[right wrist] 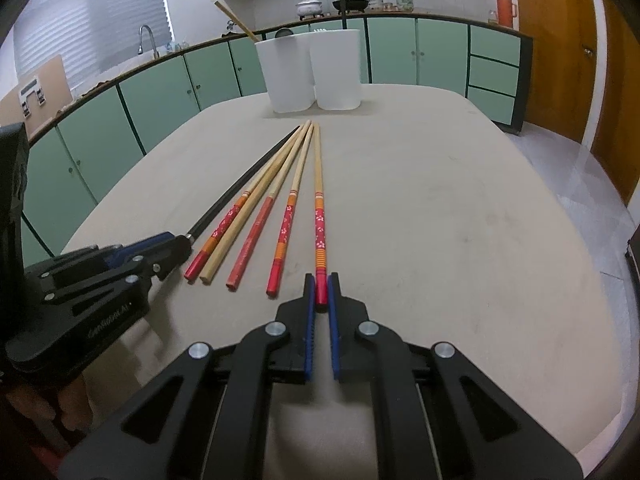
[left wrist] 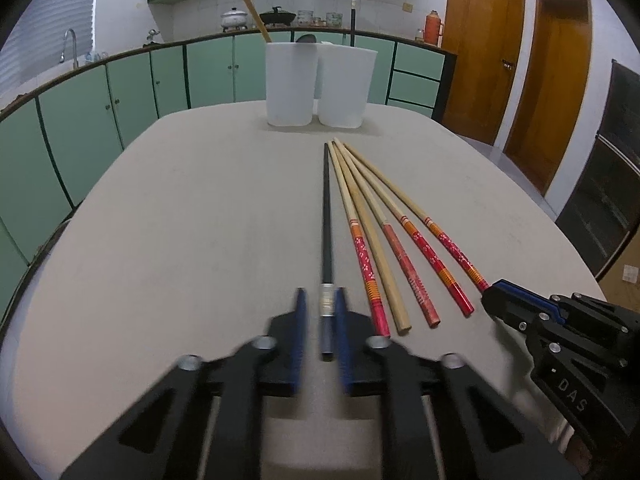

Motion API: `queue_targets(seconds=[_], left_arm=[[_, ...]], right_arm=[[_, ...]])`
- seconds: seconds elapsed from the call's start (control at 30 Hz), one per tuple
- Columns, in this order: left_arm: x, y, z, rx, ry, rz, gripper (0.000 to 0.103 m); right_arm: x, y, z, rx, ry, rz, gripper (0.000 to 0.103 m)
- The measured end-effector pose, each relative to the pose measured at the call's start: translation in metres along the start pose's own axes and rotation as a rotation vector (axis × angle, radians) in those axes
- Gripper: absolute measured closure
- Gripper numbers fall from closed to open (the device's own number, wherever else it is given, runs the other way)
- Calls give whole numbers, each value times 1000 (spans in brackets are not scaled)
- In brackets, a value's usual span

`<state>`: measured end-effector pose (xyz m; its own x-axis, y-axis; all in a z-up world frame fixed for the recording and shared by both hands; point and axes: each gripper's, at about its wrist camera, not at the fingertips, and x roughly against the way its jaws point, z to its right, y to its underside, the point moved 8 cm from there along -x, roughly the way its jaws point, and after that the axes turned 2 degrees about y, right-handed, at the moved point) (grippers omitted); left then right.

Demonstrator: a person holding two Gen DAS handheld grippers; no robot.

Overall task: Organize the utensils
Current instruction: 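Lift both chopsticks and carry them toward the white caddy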

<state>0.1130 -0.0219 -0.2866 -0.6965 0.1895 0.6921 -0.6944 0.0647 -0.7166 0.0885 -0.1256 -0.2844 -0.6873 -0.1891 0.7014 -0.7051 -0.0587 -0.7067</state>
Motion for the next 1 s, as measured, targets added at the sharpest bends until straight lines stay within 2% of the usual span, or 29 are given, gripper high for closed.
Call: queue_targets(seconds=[0.17, 0.5, 0.77, 1.0], left_arm=[[5, -4, 2, -8, 4, 10, 96], [51, -49, 6, -65, -12, 146, 96], [73, -99, 6, -66, -1, 244, 96], [78, -143, 3, -61, 18, 302, 96]], right_arm=[[8, -6, 1, -4, -6, 24, 98], [40, -46, 3, 22, -1, 131, 98], [61, -94, 11, 30, -4, 215, 98], [72, -145, 19, 2, -46, 262, 98]])
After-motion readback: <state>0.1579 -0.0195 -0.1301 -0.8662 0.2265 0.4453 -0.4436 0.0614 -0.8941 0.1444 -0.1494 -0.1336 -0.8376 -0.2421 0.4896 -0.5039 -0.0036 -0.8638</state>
